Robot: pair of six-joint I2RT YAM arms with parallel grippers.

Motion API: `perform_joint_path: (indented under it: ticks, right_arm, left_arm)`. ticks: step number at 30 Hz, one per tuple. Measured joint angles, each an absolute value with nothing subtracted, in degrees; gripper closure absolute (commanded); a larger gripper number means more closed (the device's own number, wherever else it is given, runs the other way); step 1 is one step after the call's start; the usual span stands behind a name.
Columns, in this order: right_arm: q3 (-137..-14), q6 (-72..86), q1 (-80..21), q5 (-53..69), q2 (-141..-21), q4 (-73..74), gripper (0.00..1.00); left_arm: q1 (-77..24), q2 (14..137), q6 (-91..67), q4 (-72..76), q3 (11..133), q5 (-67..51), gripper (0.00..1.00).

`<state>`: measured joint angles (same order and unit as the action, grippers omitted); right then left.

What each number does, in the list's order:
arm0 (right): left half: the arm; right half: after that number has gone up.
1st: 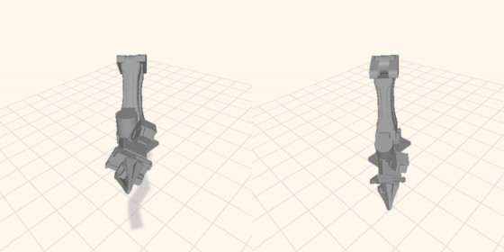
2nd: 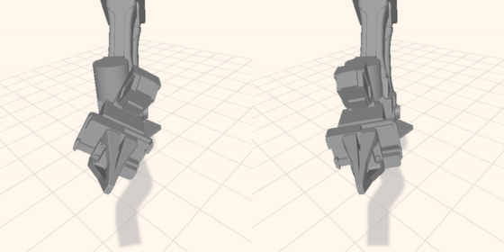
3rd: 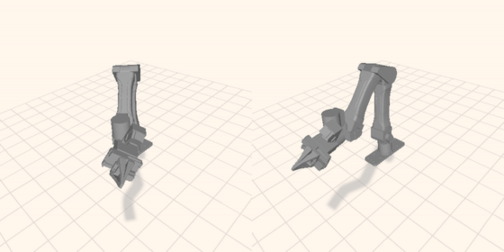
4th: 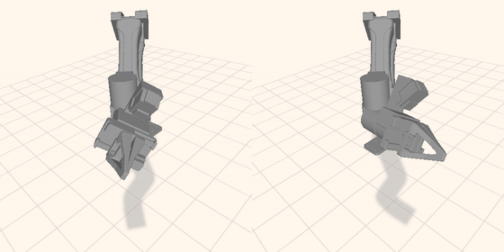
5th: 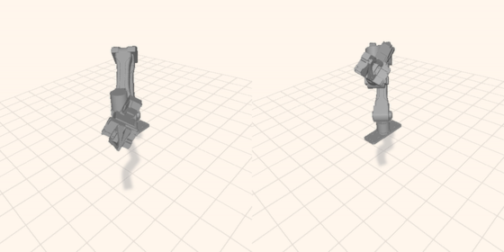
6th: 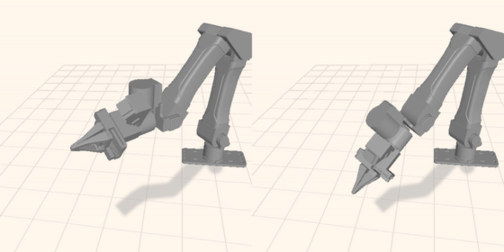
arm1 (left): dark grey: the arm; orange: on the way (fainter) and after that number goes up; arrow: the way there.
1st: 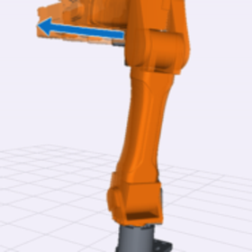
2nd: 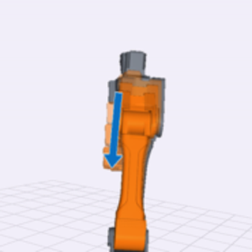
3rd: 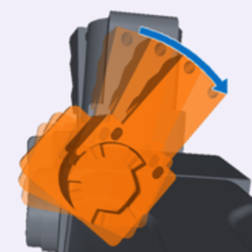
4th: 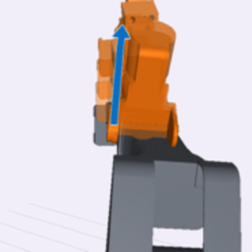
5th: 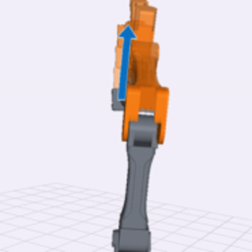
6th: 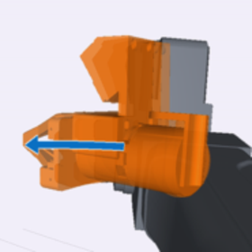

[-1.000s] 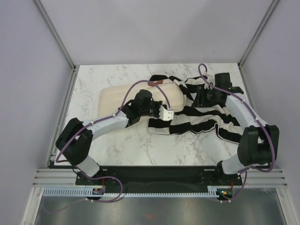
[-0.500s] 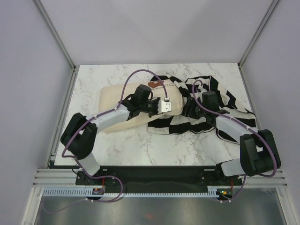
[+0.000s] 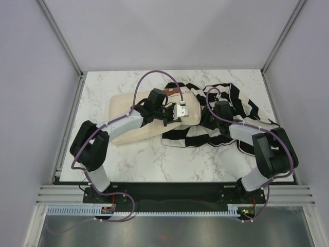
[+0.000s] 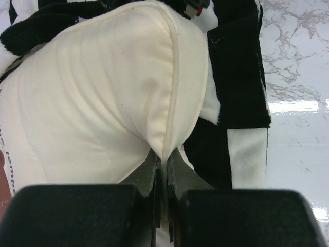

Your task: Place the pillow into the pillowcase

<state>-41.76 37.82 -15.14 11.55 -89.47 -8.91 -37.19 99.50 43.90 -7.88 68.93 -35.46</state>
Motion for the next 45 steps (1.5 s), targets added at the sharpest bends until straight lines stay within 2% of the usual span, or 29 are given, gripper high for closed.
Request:
perform_joint_path:
  ticks: [5,8,9,15,24,32,38,39,40,41,42,43,44,45]
  right_arm:
    - [-42.7,38.4,-17.3,9.7,-93.7,-9.5,0.47]
    - [-43.2,38.5,-17.5,9.5,-95.5,-9.8,0.84]
    - [-43.3,39.0,-17.5,9.6,-96.1,-10.2,1.00]
    - [-45.3,38.5,-16.7,13.1,-94.8,-7.4,1.00]
    - [-45.6,30.2,-13.5,20.3,-76.4,2.6,1.00]
    - [-46.8,28.7,-13.8,27.8,-78.0,7.5,1.00]
    - [-47.7,30.7,-15.9,31.2,-81.6,7.0,1.00]
    - [-47.5,31.5,-16.8,31.9,-81.3,6.9,1.00]
    - [-47.1,32.2,-17.4,32.3,-80.5,6.4,1.00]
    - [-46.2,33.0,-17.9,32.4,-79.0,5.9,0.99]
    - [-45.0,33.5,-18.3,32.4,-76.8,5.6,0.95]
    - [-44.1,33.8,-18.4,32.3,-74.6,5.7,0.88]
    - [-43.5,33.8,-18.5,32.3,-72.8,5.9,0.71]
    - [-43.5,33.8,-18.5,32.3,-71.4,6.5,0.61]
  left_arm:
    - [-36.6,100.4,43.6,-8.8,70.4,-36.3,0.98]
    - [-36.6,100.6,43.3,-8.8,70.7,-36.3,0.98]
    - [-36.6,100.8,43.1,-8.9,70.8,-36.3,0.98]
    - [-36.7,102.6,41.7,-8.8,72.1,-34.6,0.98]
    - [-38.1,108.8,41.7,-9.9,77.0,-28.9,0.98]
    - [-40.3,113.1,41.6,-14.2,82.6,-26.1,0.98]
    - [-40.4,107.2,37.9,-14.7,77.5,-31.7,0.98]
    - [-40.6,106.1,35.9,-15.0,77.0,-32.2,0.95]
    - [-40.8,105.3,33.7,-15.3,76.8,-32.6,0.88]
    - [-40.8,104.6,31.8,-15.4,76.4,-33.2,0.78]
    - [-40.8,103.9,30.0,-15.5,76.0,-33.6,0.62]
    - [-40.8,103.1,28.3,-15.2,75.1,-34.4,0.54]
    - [-40.9,102.1,26.7,-15.1,73.9,-35.4,0.46]
    - [-40.9,101.0,25.5,-15.2,72.9,-36.2,0.38]
